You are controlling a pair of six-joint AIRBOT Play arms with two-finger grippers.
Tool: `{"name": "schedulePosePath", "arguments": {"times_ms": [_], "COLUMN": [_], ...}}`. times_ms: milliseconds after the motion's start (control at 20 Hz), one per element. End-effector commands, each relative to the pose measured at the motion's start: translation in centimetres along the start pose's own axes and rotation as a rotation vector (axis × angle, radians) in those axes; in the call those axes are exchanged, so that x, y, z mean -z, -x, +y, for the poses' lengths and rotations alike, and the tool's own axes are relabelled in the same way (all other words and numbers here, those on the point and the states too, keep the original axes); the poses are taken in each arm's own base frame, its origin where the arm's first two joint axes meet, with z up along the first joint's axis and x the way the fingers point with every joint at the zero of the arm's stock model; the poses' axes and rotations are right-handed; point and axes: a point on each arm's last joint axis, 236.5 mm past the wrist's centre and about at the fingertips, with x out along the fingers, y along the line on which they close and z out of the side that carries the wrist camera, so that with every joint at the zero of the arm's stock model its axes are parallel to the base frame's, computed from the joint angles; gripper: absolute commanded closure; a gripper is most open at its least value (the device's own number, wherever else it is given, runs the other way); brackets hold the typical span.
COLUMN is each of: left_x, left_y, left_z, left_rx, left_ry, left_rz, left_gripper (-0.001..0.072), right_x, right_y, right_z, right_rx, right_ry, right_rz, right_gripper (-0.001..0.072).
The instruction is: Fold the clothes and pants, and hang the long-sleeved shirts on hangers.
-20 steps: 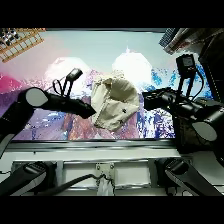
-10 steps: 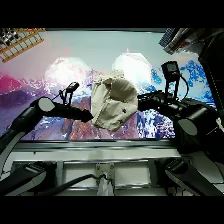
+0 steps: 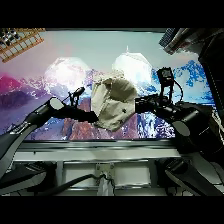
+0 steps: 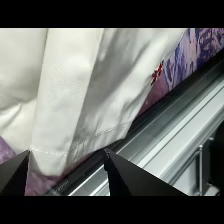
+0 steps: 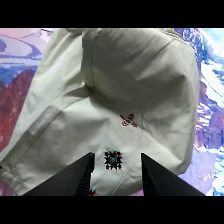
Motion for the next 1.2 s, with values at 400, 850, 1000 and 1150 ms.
{"name": "schedulePosePath", "arguments": {"times_ms": [400, 850, 1000, 1150], "left_x": [3.3, 4.8, 5.5, 5.7], "left_y": [-2.3, 1.2, 1.0, 0.5], "left_z": [-3.8, -7.4, -8.2, -8.8], "left_rx": [0.044, 0.110, 0.119, 0.118], "left_ry": [-0.162, -0.211, -0.236, -0.262], "left_rz": [0.100, 0.118, 0.135, 0.128], "left_gripper": [0.0700, 0.0702, 0.0702, 0.0702], "right_x": [-1.2, -7.1, -10.8, -12.9], "right_y": [-0.1, -10.0, -13.7, -17.4], "right_z": [0.5, 3.1, 4.2, 5.0], "right_rx": [-0.020, -0.062, -0.063, -0.064], "right_ry": [-0.005, 0.063, 0.120, 0.145], "right_rz": [-0.055, 0.047, 0.090, 0.139], "right_gripper": [0.0368, 0.0203, 0.0204, 0.0204]}}
